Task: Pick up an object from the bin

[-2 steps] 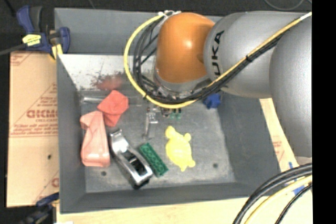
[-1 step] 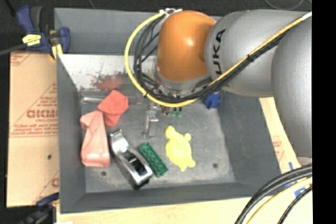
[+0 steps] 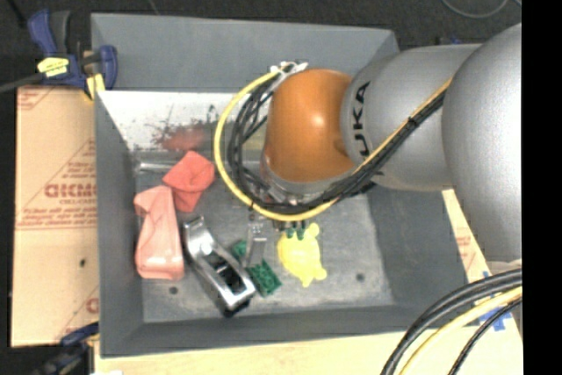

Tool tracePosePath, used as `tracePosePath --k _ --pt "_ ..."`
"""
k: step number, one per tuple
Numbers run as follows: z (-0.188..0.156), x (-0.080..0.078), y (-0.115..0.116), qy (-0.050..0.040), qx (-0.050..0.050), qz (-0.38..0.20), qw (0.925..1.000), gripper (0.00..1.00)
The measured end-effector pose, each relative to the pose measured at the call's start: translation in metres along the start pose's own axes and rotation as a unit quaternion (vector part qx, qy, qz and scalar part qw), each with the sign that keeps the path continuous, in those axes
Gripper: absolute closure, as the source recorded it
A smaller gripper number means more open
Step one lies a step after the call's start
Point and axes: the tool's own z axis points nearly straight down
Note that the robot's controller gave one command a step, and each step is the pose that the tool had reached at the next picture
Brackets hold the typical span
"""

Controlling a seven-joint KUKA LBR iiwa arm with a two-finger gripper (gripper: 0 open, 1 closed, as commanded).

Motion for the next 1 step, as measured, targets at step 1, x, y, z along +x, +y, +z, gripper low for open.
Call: tracePosePath --k 1 --pt "0.0167 0.0193 -0.0125 0.0034 0.000 -0.035 0.9994 0.00"
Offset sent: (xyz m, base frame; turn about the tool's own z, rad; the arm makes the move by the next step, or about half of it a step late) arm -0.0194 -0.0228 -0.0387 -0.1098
